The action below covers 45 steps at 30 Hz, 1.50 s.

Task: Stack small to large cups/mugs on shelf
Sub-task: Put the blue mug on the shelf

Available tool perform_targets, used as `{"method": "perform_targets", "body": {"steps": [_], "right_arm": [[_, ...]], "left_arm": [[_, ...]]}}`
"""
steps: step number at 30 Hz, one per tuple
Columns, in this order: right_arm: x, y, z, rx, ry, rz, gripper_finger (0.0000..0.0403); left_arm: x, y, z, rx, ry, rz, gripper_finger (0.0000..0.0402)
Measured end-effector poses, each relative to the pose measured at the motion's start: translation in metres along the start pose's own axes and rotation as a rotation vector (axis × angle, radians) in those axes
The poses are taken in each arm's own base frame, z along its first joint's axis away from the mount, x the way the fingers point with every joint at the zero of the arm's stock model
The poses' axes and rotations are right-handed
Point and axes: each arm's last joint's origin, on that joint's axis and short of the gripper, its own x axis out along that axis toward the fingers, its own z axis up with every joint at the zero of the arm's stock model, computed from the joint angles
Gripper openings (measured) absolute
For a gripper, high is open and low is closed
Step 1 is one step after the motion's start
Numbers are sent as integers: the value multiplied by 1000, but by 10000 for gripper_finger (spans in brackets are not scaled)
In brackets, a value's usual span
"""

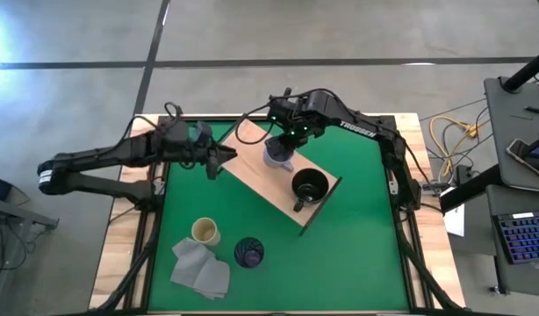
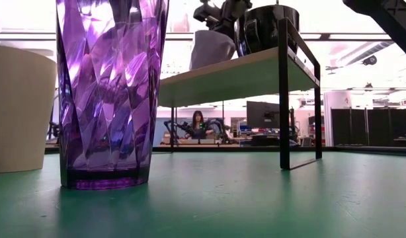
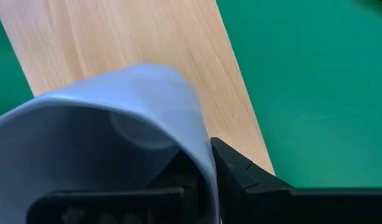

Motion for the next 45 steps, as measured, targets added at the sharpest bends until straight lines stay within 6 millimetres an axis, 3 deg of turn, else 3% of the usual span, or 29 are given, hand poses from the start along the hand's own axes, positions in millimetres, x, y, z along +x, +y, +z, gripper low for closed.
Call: {"method": "perform_targets", "body": {"steps": [15, 28, 36, 45], "right_arm": [[3, 4, -2, -33, 31, 26, 26], [2, 8, -1, -57, 7, 62, 92], [-2, 7, -2, -71, 2, 66, 107], [-31, 0, -7, -71, -70, 91, 107]], "left_arm": [[-15, 18, 9, 6, -40, 84, 63], [-12, 19, 8, 10, -31, 89, 63], [-1, 23, 5, 6, 8, 106, 63], [23, 28, -3, -6, 88, 91, 63]]}}
